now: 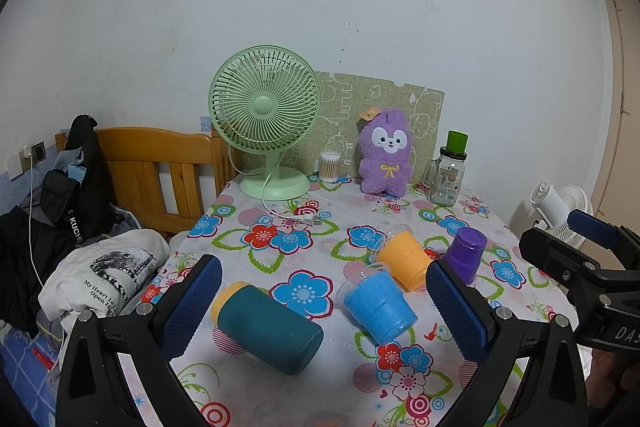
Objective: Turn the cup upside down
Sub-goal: 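Move the right gripper toward the upright orange cup, then close the right gripper around the orange cup's body, then lift the orange cup with the right gripper and rotate it, then turn the orange cup rim-down and lower it toward the table, then set the inverted orange cup down and open the right gripper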
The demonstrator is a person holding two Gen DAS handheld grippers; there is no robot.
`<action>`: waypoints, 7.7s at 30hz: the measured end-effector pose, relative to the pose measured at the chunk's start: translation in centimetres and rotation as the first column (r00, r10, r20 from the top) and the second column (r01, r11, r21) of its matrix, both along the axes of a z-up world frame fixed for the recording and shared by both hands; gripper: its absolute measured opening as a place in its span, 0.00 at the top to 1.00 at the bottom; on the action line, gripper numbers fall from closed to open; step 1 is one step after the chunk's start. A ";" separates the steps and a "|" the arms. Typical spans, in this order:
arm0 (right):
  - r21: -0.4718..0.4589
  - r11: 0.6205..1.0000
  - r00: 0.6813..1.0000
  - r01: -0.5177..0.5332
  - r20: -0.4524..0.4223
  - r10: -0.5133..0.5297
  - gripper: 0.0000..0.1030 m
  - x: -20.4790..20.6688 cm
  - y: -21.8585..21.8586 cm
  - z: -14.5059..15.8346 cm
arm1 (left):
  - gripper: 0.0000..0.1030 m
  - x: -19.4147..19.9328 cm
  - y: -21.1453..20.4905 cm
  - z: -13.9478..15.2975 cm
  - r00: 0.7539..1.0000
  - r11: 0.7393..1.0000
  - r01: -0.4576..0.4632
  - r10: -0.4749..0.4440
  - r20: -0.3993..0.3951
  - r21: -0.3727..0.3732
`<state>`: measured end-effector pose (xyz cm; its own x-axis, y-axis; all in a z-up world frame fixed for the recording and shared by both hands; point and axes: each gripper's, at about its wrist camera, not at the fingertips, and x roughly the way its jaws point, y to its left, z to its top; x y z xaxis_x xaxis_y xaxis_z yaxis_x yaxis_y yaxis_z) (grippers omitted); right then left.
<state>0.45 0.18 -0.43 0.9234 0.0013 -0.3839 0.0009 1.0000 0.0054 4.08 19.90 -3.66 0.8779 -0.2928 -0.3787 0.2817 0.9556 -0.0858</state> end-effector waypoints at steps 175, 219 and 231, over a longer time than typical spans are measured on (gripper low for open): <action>0.270 0.953 0.972 0.137 -0.222 -0.076 0.10 -7.1 -15.1 -8.1 | 0.29 -3.7 -14.4 -11.6 0.959 0.977 0.131 -0.082 -0.270 0.169; 0.217 0.975 0.977 0.045 -0.214 0.003 0.10 -5.3 -11.1 -7.3 | 0.46 -4.7 -9.9 -4.3 0.983 0.989 0.139 -0.131 -0.130 0.058; 0.216 0.975 0.974 0.048 -0.226 0.002 0.10 -5.0 -11.1 -7.7 | 0.42 -4.5 -10.3 -4.9 0.979 0.986 0.154 -0.143 -0.143 0.066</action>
